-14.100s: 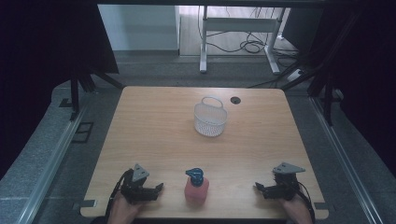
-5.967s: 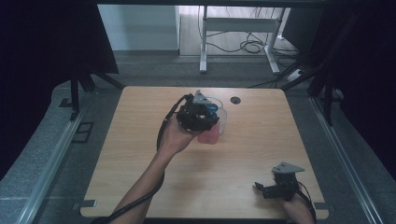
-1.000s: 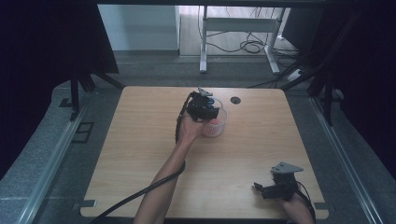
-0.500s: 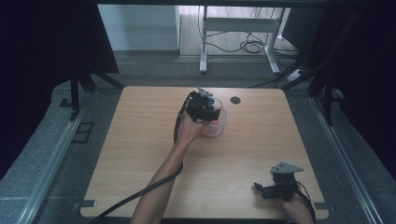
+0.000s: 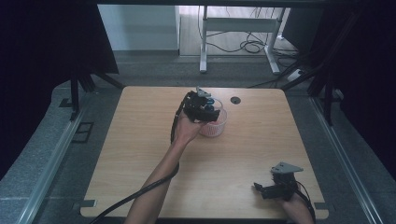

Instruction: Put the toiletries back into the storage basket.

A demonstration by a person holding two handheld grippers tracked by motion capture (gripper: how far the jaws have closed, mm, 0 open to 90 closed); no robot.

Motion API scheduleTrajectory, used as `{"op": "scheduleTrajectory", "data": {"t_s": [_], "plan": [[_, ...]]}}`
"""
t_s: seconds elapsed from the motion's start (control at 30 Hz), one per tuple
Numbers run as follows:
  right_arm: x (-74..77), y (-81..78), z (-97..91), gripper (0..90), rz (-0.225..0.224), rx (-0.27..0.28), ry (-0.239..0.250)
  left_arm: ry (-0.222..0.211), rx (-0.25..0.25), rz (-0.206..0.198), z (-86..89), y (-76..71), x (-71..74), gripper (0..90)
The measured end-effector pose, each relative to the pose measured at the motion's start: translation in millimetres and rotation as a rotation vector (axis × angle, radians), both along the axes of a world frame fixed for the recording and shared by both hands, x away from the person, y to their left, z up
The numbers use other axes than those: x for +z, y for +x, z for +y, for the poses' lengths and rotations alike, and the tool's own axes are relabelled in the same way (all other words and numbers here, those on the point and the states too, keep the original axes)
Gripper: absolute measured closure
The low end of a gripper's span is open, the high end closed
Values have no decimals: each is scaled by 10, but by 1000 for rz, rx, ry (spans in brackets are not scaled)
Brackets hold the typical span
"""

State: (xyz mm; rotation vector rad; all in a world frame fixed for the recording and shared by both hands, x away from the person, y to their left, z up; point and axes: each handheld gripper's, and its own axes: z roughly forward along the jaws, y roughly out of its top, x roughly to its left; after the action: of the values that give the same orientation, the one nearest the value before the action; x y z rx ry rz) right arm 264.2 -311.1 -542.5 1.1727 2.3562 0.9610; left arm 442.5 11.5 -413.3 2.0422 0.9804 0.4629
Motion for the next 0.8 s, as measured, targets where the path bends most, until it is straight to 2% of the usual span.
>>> {"op": "scheduleTrajectory", "data": {"t_s": [0.23, 0.4, 0.8], "plan": [[0, 0, 1, 0, 0, -1, -1, 15, -22, -11, 16, -55, 29, 140], [1, 0, 2, 0, 1, -1, 0, 10, -33, -14, 49, -99, 36, 127], [0, 2, 5, 0, 0, 1, 0, -31, -51, -3, 137, -195, 65, 109]]}}
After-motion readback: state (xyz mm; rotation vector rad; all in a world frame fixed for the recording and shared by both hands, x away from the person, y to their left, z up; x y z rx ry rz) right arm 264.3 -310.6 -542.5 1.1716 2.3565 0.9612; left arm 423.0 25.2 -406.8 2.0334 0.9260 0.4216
